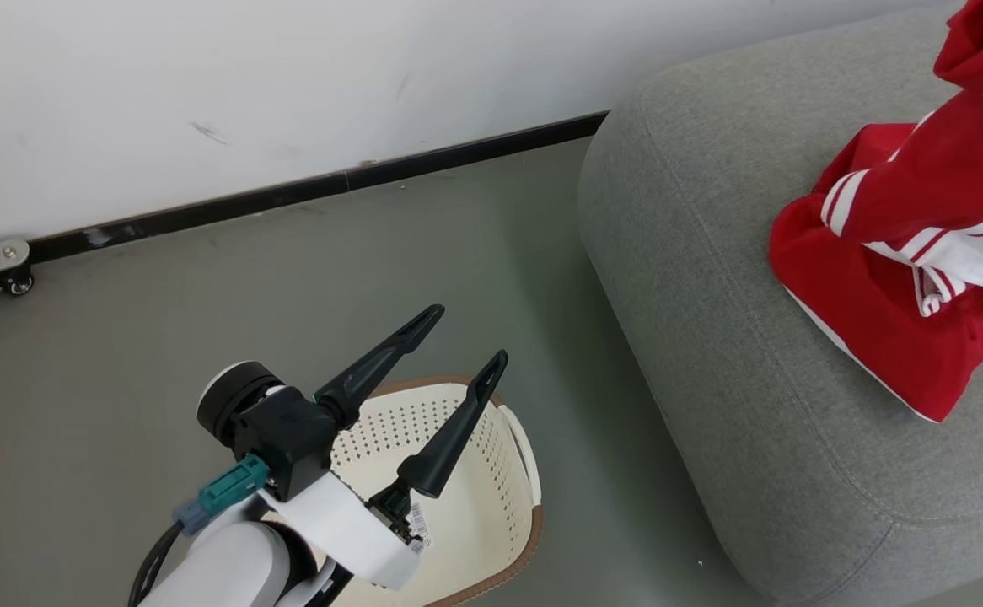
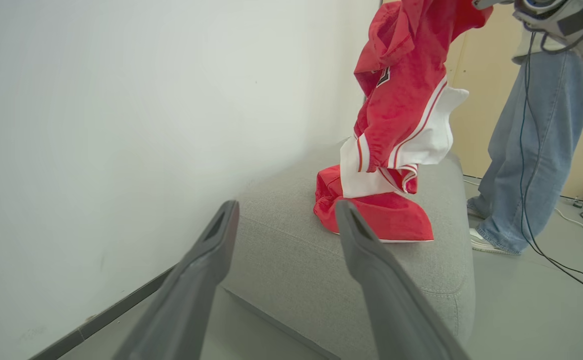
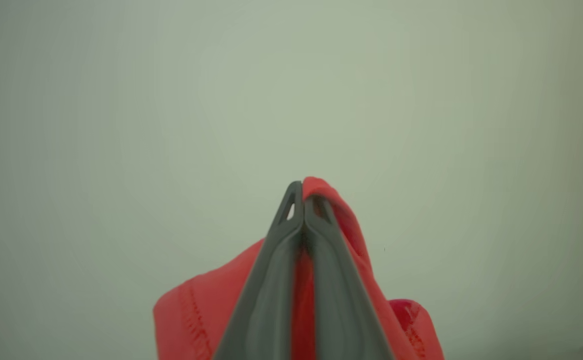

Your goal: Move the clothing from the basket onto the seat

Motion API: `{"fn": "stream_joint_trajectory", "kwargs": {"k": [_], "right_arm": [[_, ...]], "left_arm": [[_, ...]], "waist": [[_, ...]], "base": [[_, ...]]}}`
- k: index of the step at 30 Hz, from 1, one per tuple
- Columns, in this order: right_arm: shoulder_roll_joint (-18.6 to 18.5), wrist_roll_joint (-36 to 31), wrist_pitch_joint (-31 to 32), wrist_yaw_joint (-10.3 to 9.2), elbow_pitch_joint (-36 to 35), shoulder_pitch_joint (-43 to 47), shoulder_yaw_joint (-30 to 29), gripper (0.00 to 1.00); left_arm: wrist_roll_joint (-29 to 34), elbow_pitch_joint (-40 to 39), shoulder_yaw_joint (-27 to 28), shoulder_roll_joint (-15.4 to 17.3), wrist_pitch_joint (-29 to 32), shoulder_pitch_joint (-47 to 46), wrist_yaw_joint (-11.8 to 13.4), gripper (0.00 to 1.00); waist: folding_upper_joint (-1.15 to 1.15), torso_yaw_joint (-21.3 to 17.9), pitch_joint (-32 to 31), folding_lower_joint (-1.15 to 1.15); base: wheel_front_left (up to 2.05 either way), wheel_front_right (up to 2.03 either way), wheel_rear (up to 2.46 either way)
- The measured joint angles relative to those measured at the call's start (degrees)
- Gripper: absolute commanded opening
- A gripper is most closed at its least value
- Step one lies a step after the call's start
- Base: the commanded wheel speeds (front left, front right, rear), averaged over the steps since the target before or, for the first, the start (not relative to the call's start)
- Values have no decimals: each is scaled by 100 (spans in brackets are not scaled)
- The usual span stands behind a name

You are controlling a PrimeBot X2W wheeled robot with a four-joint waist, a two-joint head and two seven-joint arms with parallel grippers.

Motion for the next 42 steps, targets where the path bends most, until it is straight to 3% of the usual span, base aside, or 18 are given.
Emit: {"fn": "stream_joint_trajectory", "kwargs": {"k": [18,32,42], "right_arm": [[-477,-198,-107,0,780,-799,-381,0],[65,-258,-386,0,1987,308,-328,0],[238,-355,-589,1,2914,738,-550,0]], "left_arm": [[131,-389,-9,58,164,-315,36,100],[203,-471,-15,87,209,-338,46,100],[260,-564,-98,33,216,-446,46,100]], "waist": [[0,121,485,0],[0,119,723,0],[0,77,866,0]], "base": [[0,0,0],[0,0,0],[0,0,0]]}}
